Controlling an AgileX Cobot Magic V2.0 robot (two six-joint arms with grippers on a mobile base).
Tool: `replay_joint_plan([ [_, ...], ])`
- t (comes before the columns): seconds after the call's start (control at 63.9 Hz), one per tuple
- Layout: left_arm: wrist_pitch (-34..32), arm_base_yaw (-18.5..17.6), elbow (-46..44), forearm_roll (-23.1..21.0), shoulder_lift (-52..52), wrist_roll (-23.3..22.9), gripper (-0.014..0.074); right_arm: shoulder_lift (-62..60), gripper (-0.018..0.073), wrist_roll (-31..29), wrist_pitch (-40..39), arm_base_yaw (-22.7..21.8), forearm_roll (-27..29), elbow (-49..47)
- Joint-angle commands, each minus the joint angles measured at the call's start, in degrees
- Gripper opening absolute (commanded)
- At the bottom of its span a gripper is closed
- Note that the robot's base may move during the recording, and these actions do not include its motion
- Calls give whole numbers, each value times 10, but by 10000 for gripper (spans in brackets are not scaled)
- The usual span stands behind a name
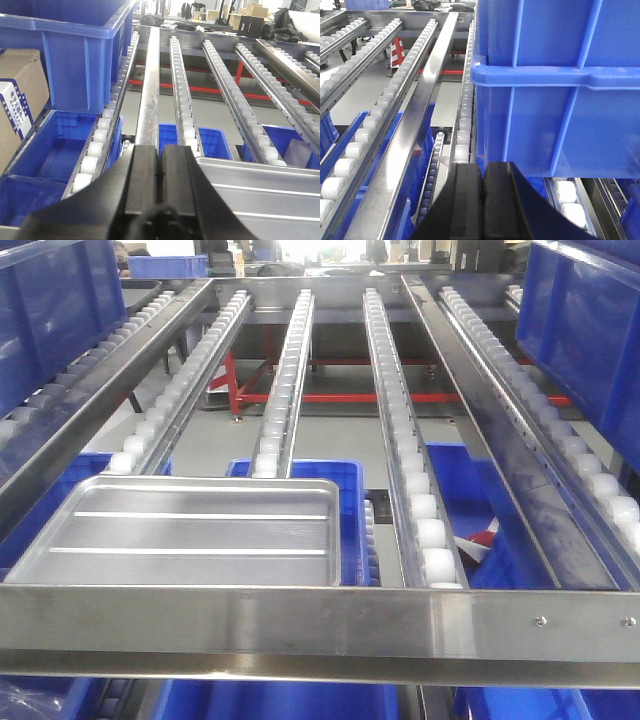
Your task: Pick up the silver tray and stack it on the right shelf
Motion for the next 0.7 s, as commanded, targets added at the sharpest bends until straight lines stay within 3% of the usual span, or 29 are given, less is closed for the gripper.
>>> replay_joint_plan([
  [0.0, -54, -4, 10, -5, -10, 2, -92, -12, 52, -4, -49, -3, 1, -10],
  [0.407, -54, -4, 10, -5, -10, 2, -92, -12, 52, -4, -49, -3, 1, -10],
  [0.689, -105, -4, 10, -5, -10, 2, -92, -12, 52, -4, -60, -3, 1, -10],
])
